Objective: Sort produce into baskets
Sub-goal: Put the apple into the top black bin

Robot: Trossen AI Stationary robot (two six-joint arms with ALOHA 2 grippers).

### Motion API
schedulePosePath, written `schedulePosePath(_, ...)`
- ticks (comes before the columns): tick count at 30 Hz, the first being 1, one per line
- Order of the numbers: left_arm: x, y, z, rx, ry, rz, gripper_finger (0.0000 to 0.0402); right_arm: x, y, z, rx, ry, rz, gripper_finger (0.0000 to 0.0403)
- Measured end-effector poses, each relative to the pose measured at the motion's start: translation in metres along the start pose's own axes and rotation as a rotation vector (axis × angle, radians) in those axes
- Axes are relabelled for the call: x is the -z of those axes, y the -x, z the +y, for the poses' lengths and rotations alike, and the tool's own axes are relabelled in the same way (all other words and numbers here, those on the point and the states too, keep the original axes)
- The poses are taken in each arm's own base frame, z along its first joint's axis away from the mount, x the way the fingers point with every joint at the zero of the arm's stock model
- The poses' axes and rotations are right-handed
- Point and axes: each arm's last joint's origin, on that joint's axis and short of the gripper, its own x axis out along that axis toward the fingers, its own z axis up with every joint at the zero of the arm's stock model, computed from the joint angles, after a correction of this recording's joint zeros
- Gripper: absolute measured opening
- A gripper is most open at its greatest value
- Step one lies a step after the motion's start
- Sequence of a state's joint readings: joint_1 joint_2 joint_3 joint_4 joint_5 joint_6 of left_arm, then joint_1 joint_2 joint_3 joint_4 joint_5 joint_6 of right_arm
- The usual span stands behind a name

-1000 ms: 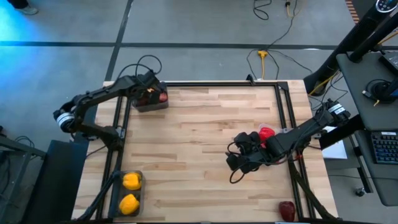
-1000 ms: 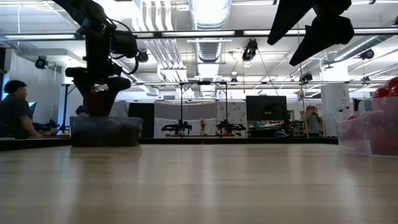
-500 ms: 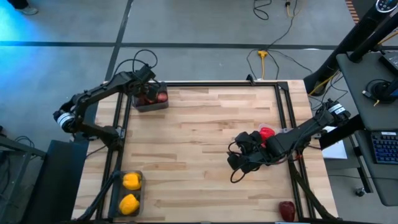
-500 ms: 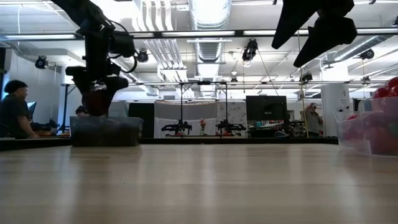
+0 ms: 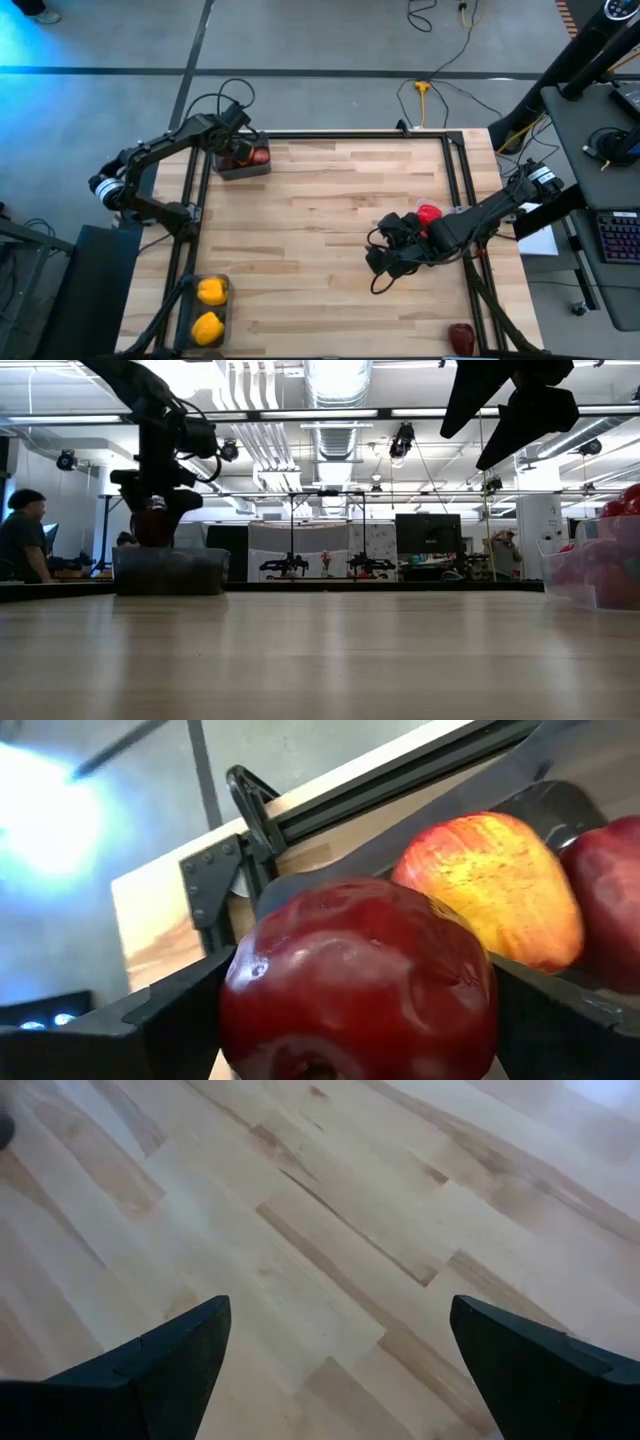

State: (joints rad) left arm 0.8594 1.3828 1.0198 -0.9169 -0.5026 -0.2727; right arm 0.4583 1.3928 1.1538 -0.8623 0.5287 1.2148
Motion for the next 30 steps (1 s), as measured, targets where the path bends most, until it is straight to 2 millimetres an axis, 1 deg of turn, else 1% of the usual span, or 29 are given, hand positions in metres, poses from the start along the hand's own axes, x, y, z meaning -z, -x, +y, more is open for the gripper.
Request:
schedulePosePath(3, 0.000, -0.001, 0.000, -0.030, -0.052, -0.004, 0.0359, 0.000, 0.000, 0.000, -0.005, 0.004, 0.012, 0.0368)
schedulePosePath(7, 0.001, 0.002, 0.003, -0.034, -0.070, -0.010, 0.0365, 0.000, 0.000, 0.001, -0.017, 0.028, 0.024, 0.0368)
schedulePosePath(10, 0.001, 0.003, 0.003, -0.028, -0.070, -0.011, 0.0375, 0.000, -0.001, 0.001, -0.011, 0.086, 0.013, 0.0368)
schedulePosePath(13, 0.003, 0.004, 0.003, -0.015, -0.085, 0.005, 0.0385, -0.004, -0.007, 0.001, 0.041, 0.172, -0.060, 0.0368)
schedulePosePath(16, 0.004, 0.006, 0.000, -0.008, -0.117, 0.002, 0.0395, -0.014, -0.018, -0.001, 0.123, 0.304, -0.150, 0.0368)
schedulePosePath(18, 0.005, 0.005, -0.002, -0.004, -0.129, -0.003, 0.0398, -0.023, -0.029, -0.002, 0.171, 0.382, -0.172, 0.0368)
schedulePosePath(20, 0.006, 0.004, -0.004, 0.000, -0.124, -0.010, 0.0399, -0.033, -0.040, -0.005, 0.199, 0.411, -0.178, 0.0368)
schedulePosePath(22, 0.006, 0.003, -0.004, 0.001, -0.108, -0.012, 0.0399, -0.042, -0.046, -0.007, 0.193, 0.411, -0.136, 0.0368)
schedulePosePath(25, 0.007, 0.007, -0.004, 0.016, -0.078, -0.017, 0.0399, -0.056, -0.041, -0.005, 0.133, 0.396, -0.077, 0.0368)
schedulePosePath(30, 0.013, 0.018, 0.001, 0.053, -0.021, -0.026, 0.0399, -0.071, -0.020, -0.004, 0.162, 0.446, -0.087, 0.0368)
